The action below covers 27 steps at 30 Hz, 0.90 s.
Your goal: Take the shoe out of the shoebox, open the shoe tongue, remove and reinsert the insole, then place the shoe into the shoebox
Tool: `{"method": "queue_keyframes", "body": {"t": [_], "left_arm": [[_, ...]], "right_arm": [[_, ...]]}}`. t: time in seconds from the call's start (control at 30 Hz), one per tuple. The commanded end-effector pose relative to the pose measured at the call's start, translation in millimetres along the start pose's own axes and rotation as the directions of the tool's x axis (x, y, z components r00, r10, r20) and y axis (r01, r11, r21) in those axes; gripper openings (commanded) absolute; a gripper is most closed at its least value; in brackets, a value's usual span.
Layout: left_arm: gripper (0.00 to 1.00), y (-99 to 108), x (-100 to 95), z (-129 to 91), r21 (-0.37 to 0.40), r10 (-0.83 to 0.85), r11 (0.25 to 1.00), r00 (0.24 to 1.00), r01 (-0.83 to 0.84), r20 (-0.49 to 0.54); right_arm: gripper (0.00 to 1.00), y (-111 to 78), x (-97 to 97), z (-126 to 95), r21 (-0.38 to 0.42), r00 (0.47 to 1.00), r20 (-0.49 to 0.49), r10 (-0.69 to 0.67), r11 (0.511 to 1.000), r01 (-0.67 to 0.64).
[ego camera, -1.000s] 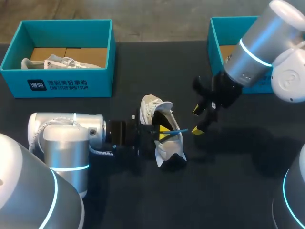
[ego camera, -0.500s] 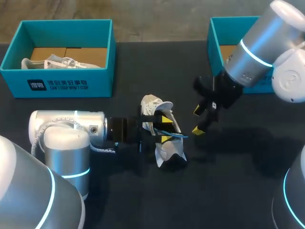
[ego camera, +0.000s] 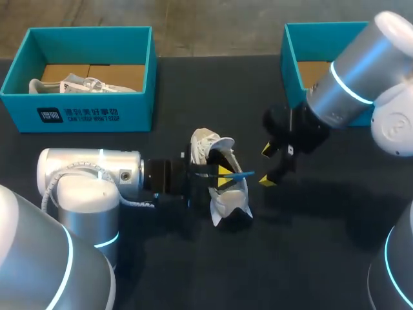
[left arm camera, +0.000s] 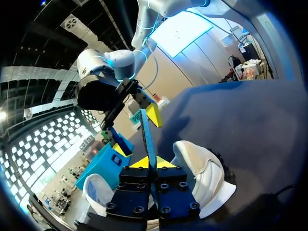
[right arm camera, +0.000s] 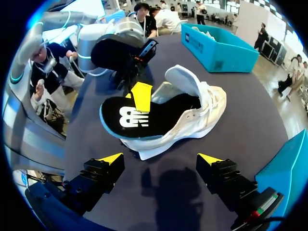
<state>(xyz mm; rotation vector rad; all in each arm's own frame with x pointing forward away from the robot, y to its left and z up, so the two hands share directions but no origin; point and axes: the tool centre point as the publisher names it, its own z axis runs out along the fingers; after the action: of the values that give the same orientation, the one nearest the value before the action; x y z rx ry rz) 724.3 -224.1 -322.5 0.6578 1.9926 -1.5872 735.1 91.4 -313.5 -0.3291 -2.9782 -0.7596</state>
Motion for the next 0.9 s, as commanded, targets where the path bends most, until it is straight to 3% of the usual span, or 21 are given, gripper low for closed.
{"method": "queue_keyframes", "body": {"t": [0.03,0.83,0.87,0.9], "left_arm": [[0.00,4,3.1,2,-0.005,-0.003,1.000,1.000,0.003,-0.014],[0.00,27,9.4,-1,-0.038,0.038,0.998,0.997,-0.041,-0.072],[0.13,25,8.5,-1,-0.040,0.042,0.998,0.997,-0.045,-0.071],[0.37,23,7.4,-2,-0.041,0.044,0.998,0.997,-0.047,-0.070]], "right_arm": [[1.00,0.0,5.3,-3,0.013,1.000,0.022,0.000,1.000,0.000],[1.00,-2.9,6.2,-6,0.022,0.999,0.031,0.007,1.000,-0.008],[1.00,-3.1,6.0,-6,0.022,0.999,0.031,0.008,1.000,-0.009],[1.00,-3.3,5.8,-6,0.022,0.999,0.032,0.009,1.000,-0.009]]}}
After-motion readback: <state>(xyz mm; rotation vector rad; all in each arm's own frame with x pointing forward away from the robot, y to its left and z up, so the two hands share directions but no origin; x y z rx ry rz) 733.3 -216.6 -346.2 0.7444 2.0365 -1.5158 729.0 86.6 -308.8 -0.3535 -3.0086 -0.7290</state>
